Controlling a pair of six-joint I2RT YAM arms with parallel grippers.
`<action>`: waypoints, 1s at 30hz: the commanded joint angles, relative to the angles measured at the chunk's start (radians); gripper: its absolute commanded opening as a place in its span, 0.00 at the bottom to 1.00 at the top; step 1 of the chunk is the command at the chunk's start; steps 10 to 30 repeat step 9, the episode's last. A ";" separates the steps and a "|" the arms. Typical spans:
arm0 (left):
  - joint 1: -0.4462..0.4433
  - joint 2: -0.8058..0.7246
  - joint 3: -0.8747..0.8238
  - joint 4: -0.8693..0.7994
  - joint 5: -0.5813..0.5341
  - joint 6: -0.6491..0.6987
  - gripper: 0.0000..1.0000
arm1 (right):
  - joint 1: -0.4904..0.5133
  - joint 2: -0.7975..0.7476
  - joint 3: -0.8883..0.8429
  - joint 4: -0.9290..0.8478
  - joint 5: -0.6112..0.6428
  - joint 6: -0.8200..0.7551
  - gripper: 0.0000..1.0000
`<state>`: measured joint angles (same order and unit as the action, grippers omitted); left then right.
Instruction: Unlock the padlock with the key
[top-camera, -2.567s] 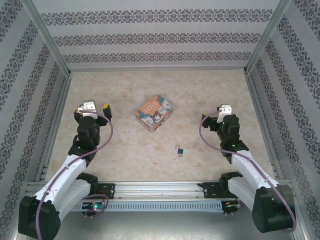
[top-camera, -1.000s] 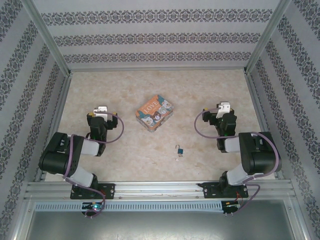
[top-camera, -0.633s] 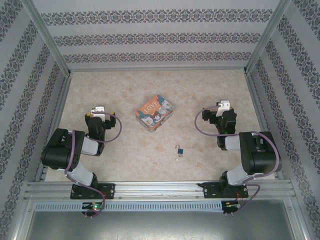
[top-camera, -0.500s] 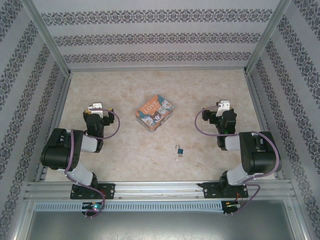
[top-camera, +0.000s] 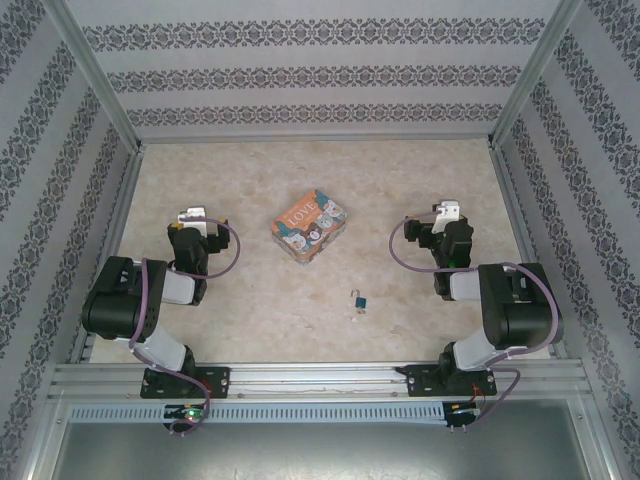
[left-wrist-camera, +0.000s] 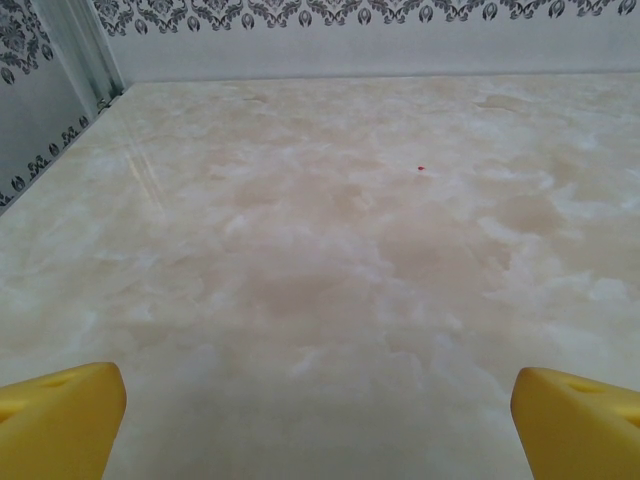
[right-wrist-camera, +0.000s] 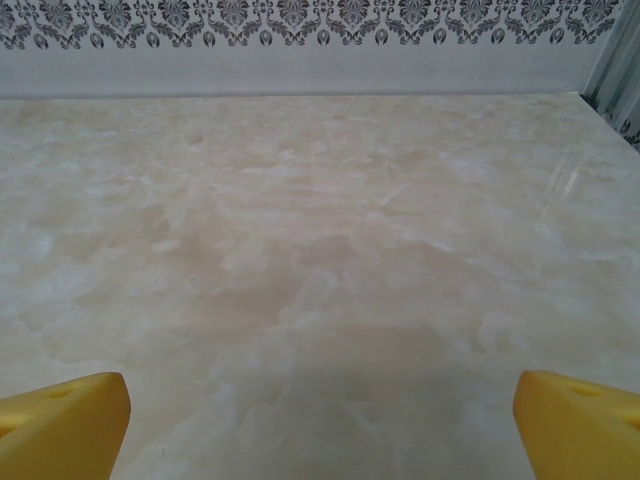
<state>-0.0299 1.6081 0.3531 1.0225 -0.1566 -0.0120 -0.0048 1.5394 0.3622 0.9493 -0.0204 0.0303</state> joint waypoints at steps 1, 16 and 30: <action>0.012 -0.011 0.010 -0.020 0.015 -0.016 0.99 | -0.006 -0.007 0.013 0.000 -0.016 0.014 0.98; 0.012 -0.011 0.010 -0.019 0.015 -0.016 0.99 | -0.002 -0.008 0.015 -0.004 -0.010 0.012 0.98; 0.012 -0.011 0.010 -0.019 0.015 -0.016 0.99 | -0.002 -0.008 0.015 -0.004 -0.010 0.012 0.98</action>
